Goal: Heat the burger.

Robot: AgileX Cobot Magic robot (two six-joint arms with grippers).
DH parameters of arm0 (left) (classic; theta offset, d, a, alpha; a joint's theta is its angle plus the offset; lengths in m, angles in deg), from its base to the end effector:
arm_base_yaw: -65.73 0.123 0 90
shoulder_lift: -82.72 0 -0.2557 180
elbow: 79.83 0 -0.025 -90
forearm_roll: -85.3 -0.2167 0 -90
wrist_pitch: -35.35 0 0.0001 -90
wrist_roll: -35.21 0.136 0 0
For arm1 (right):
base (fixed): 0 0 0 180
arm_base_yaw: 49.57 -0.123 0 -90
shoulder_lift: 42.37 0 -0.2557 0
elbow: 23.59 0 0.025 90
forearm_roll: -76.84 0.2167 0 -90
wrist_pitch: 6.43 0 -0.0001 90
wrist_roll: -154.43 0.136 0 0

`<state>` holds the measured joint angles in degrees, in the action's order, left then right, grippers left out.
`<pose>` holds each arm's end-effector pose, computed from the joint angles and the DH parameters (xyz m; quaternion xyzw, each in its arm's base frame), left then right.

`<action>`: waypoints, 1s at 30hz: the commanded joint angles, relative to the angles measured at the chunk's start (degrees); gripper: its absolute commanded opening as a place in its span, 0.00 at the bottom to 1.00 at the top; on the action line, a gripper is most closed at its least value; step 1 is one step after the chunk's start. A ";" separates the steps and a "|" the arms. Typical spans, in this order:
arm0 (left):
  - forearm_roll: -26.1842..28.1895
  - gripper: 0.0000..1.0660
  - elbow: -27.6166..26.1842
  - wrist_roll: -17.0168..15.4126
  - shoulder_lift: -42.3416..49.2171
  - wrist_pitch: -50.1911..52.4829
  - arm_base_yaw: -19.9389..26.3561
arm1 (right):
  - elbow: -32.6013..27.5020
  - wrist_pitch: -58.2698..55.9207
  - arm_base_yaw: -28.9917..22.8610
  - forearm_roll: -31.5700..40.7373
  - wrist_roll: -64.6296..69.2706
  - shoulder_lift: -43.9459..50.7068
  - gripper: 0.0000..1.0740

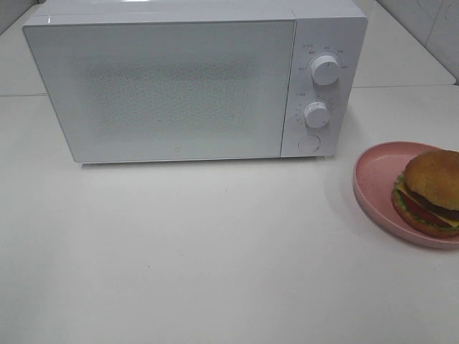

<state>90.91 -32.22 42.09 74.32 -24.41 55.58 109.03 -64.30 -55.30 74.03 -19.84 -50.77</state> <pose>0.0323 -0.0175 0.2435 0.1268 0.8364 -0.0640 0.5294 0.0370 -0.0020 0.2484 0.0004 0.8368 0.0302 0.5467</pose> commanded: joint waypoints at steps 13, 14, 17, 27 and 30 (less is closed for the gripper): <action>0.29 0.00 0.11 0.17 0.52 0.29 0.17 | 0.00 0.46 0.29 -0.17 -0.34 1.38 0.49; 0.29 0.00 0.11 0.17 0.52 0.29 0.17 | 0.00 0.46 0.29 -0.17 -0.34 1.38 0.49; 0.29 0.00 0.11 0.17 0.52 0.29 0.17 | 0.00 0.46 0.34 -0.17 -0.34 1.38 0.49; 0.00 0.00 0.11 0.17 0.57 0.29 5.67 | 0.00 0.46 5.10 -0.23 -0.29 1.38 0.49; 0.00 0.00 0.11 0.17 0.69 0.29 8.08 | 0.00 0.46 5.10 -0.23 -0.29 1.38 0.49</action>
<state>90.85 -32.22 42.09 74.32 -24.41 63.38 109.03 -64.30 -50.66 74.03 -19.84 -50.77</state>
